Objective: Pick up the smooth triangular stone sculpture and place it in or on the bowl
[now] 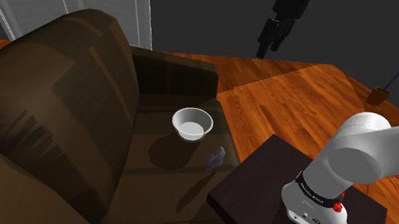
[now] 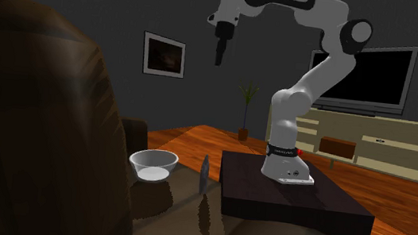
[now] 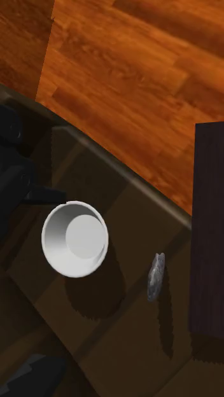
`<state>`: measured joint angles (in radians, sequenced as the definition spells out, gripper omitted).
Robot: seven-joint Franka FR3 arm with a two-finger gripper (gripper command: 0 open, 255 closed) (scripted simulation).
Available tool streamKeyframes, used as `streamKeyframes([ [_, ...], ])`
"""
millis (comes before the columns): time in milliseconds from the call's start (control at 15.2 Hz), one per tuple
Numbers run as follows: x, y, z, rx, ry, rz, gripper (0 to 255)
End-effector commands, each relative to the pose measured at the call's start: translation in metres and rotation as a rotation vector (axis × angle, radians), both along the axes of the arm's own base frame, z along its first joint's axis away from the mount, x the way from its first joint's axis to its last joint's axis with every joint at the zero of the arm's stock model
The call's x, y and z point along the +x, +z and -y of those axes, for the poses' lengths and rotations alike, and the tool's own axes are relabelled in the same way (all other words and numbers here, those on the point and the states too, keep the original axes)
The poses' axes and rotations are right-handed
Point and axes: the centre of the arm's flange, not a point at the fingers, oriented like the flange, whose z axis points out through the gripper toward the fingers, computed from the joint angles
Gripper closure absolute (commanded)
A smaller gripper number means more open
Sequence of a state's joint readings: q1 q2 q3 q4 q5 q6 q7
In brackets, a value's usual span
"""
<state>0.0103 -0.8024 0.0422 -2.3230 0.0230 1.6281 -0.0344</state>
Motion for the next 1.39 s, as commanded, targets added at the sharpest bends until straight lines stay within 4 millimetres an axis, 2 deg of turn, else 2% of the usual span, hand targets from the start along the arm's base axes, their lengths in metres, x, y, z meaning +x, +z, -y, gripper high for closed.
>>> streamKeyframes([
  [0,0.0,0.0,0.0,0.0,0.0,0.0,0],
  [660,0.012,-0.125,-0.038,-0.031,0.429,0.007,0],
  [1320,0.009,-0.251,-0.074,-0.063,0.858,0.014,0],
])
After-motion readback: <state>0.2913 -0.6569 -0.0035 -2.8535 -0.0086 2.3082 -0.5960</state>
